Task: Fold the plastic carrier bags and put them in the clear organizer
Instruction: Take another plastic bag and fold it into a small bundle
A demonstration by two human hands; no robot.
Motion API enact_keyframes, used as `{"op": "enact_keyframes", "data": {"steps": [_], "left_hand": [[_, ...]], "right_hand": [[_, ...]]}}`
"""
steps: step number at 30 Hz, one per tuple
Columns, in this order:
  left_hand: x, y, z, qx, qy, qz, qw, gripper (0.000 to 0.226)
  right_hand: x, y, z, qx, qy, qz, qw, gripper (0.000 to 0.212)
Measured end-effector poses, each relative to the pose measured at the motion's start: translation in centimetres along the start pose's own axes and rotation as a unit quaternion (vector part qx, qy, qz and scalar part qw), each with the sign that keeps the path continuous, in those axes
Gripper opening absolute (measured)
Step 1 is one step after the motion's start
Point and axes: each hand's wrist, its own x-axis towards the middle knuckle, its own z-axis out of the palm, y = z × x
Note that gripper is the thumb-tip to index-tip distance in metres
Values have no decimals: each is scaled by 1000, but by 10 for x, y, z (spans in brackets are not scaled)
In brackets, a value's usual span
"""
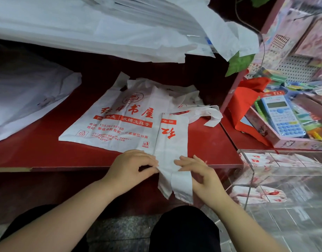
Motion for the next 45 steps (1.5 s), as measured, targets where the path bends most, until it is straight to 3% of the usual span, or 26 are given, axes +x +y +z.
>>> {"op": "enact_keyframes", "data": {"steps": [2,4,7,10,14,23,26,29,32,35,41,45], "left_hand": [[9,9,-4,-42,-13,-94,995,34],[22,13,-5,-70,-37,-172,982,13],[39,15,-1,-94,-4,-262,960,25],[45,16,3,-91,20,-291,952,29],[40,13,1,-127,-11,-276,953,24],[45,14,2,-42,-106,-199,973,30],[51,18,4,13,-162,-183,970,47],[60,23,3,52,-186,-187,963,47],[69,24,5,55,-167,-226,958,42],[75,26,11,73,-125,-271,952,29],[82,33,19,217,-97,-261,936,16],[84,30,21,219,-129,-244,936,25]], "right_hand": [[5,-7,1,29,30,60,997,11],[18,-15,-2,71,69,139,985,14],[48,-22,-10,7,79,213,974,30],[77,-22,-15,-91,24,297,950,38],[98,-17,-15,-169,-45,362,915,36],[85,-12,-21,-108,5,337,935,23],[85,-11,-20,-97,1,341,935,18],[86,-14,-23,-91,-9,344,934,17],[83,-14,-25,-75,-14,335,939,42],[80,-13,-26,-50,-8,327,944,51],[77,-10,-27,-1,38,332,942,49],[71,-13,-24,47,101,319,941,32]]}}
